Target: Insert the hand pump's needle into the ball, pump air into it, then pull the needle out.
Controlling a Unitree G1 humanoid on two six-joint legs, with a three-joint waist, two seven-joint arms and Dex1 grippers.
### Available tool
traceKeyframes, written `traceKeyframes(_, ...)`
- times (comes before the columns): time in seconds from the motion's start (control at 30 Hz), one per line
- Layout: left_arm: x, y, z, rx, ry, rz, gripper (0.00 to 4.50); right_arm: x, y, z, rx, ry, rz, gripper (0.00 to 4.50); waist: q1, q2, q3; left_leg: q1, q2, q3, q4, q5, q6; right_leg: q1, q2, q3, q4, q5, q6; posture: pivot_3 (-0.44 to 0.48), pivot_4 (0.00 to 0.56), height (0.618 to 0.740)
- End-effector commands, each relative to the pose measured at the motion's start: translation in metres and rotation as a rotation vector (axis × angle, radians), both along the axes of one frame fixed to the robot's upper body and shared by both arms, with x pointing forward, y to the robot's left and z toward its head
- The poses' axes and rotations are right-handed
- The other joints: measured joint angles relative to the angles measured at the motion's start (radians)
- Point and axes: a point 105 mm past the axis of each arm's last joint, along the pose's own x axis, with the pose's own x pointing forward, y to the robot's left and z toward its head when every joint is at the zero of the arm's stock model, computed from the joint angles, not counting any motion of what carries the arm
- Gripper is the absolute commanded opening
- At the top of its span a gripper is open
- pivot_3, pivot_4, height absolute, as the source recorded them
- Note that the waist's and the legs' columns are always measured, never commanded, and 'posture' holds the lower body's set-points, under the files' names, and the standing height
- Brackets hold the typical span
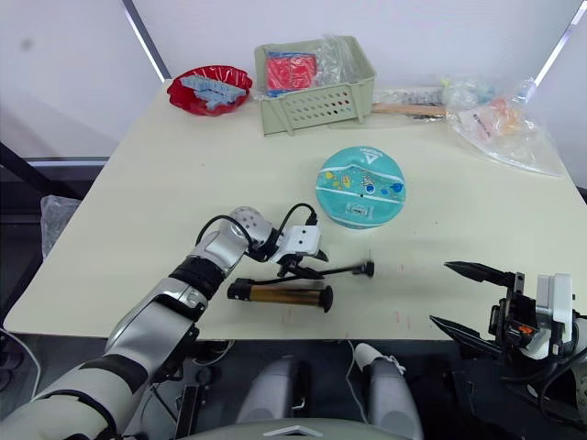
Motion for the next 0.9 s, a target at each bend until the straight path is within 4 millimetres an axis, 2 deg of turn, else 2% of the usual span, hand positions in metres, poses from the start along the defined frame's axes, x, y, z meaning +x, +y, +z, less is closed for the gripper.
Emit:
traceKeyframes(0.03,-0.007,0.0,-0.01,0.02,0.023,-0.005,0.26,-0.002,-0.002,0.007,-0.006,-0.045,-0.004,4.5,0.0,0.0,0.0,0.0,0.0,0.0,0.0,0.0,0.0,0.0,0.0,0.0,0.0,0.0,0.0,0.0,0.15,0.738)
traceKeyframes(0.07,-0.008,0.0,-0.01,0.015,0.029,-0.004,0.04,-0.002,-0.002,0.007,-0.006,-0.044,-0.005,4.5,0.0,0.0,0.0,0.001,0.0,0.0,0.0,0.0,0.0,0.0,0.0,0.0,0.0,0.0,0.0,0.0,0.15,0.738)
traceKeyframes(0.43,-0.016,-0.009,-0.005,-0.082,0.059,0.019,0.04,0.0,-0.001,0.003,0.02,-0.038,-0.042,4.5,0.0,0.001,0.0,0.003,0.0,-0.004,0.0,0.0,0.0,0.003,0.0,0.0,0.0,0.0,0.0,0.0,0.15,0.738)
traceKeyframes(0.6,-0.016,-0.028,0.015,-0.248,0.009,0.06,0.04,0.006,0.002,0.003,0.08,-0.009,-0.155,4.5,0.001,0.001,0.0,0.002,0.0,-0.006,0.0,0.0,0.0,0.002,0.0,0.0,0.0,0.0,0.0,0.0,0.15,0.738)
traceKeyframes(0.73,-0.021,-0.037,0.023,-0.309,-0.024,0.057,0.04,0.01,0.006,0.006,0.161,0.031,-0.232,4.5,0.0,0.001,0.0,0.001,0.0,-0.007,0.0,0.0,0.0,0.002,0.0,-0.001,0.0,0.0,0.0,0.0,0.15,0.738)
traceKeyframes(0.9,-0.022,-0.053,0.035,-0.391,-0.086,0.087,0.04,0.024,0.009,0.002,0.198,0.1,-0.416,4.5,-0.002,0.001,0.0,0.002,0.0,-0.008,0.0,0.0,0.0,0.002,0.0,-0.001,0.001,0.0,0.0,0.0,0.15,0.738)
